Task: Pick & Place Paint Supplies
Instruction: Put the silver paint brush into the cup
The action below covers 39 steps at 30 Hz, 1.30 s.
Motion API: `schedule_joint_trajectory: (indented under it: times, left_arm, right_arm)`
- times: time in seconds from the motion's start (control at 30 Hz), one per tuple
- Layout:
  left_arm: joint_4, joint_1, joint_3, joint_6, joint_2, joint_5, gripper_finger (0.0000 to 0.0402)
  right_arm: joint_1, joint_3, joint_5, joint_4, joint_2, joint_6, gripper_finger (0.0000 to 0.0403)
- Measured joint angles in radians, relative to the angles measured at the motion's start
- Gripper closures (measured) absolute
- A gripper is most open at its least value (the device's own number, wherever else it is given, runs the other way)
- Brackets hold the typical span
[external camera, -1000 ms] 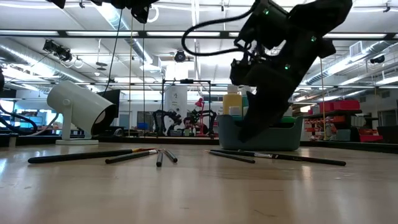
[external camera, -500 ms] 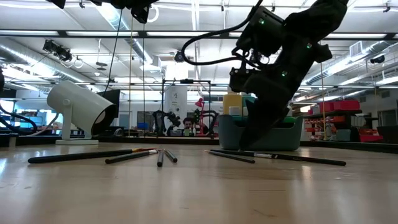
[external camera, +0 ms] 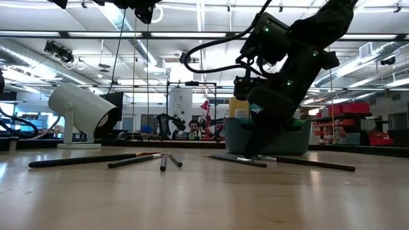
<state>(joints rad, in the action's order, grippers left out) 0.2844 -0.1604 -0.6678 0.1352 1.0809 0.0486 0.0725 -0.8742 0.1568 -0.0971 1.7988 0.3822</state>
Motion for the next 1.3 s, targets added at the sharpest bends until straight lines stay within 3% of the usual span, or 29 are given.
schedule_joint_trajectory:
  times: [0.33, 0.47, 0.97, 1.1, 1.3]
  left_arm:
    - [0.0, 0.0, 0.0, 0.0, 0.0, 0.0, 0.0386]
    - [-0.001, 0.0, 0.0, 0.0, 0.0, 0.0, 0.0386]
    - [-0.001, 0.0, 0.0, -0.001, 0.0, -0.001, 0.0386]
    - [0.0, 0.0, 0.0, -0.004, 0.0, -0.002, 0.0386]
    - [0.002, 0.0, 0.0, -0.005, 0.0, -0.012, 0.0386]
  right_arm:
    - [-0.002, 0.0, -0.014, -0.019, 0.0, 0.041, 0.0369]
    - [-0.003, 0.002, -0.023, -0.014, -0.003, 0.042, 0.0375]
    - [0.001, 0.005, -0.087, -0.126, -0.067, 0.072, 0.027]
    - [0.008, 0.005, -0.122, -0.145, -0.067, 0.097, 0.026]
    - [0.011, 0.005, -0.087, -0.15, -0.067, 0.089, 0.0266]
